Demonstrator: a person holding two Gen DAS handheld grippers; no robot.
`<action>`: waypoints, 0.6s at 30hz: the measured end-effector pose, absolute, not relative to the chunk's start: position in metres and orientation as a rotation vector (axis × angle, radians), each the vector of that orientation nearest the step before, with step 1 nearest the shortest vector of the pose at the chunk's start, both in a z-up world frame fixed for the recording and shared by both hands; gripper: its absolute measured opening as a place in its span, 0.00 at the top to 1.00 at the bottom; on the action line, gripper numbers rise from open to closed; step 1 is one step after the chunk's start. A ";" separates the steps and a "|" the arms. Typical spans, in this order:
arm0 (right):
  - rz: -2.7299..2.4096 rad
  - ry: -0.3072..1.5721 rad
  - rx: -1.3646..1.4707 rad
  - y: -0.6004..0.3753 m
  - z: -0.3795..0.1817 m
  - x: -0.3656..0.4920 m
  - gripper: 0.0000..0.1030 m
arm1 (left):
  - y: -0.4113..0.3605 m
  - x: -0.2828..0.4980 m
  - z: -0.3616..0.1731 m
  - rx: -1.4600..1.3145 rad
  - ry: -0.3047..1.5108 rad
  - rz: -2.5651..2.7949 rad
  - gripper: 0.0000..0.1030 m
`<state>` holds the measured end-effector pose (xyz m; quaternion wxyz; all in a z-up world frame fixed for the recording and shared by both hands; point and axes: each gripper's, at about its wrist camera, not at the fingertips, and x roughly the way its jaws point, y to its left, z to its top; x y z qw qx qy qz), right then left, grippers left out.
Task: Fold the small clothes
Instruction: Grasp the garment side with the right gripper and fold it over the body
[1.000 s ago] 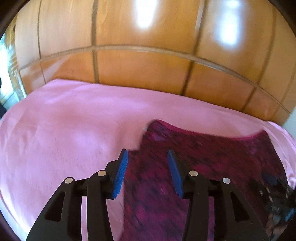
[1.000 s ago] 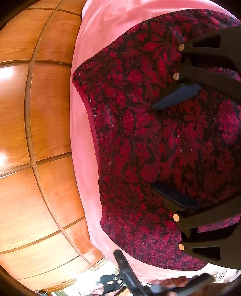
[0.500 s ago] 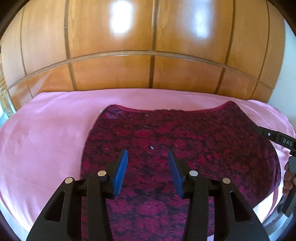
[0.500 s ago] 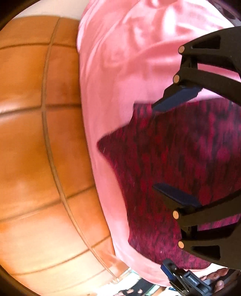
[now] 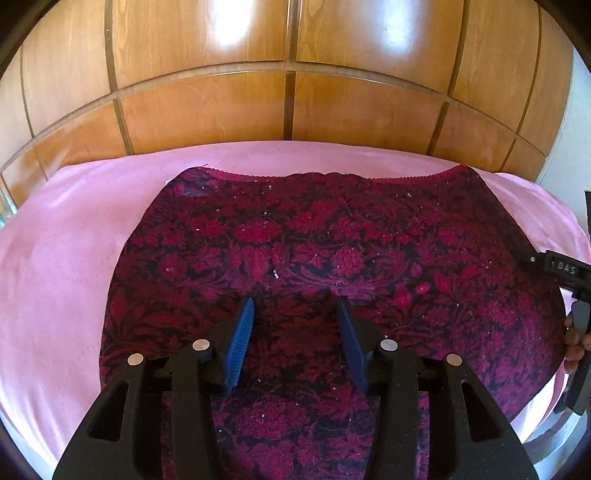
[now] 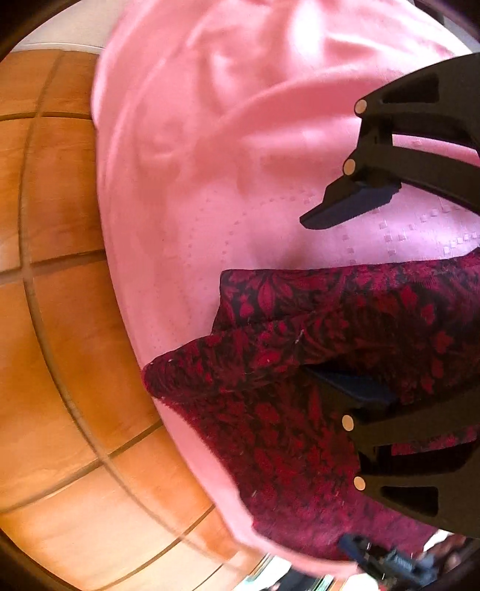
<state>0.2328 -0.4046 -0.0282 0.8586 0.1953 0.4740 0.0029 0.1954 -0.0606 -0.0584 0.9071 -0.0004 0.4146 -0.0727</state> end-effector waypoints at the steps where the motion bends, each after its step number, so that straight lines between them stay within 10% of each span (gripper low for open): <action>1: 0.039 0.992 0.466 -0.412 -0.029 0.229 0.27 | -0.060 0.195 -0.057 -0.005 0.852 -0.150 0.56; 18: 0.332 1.036 0.673 -0.415 -0.053 0.155 0.14 | -0.065 0.175 -0.043 -0.023 0.799 -0.171 0.50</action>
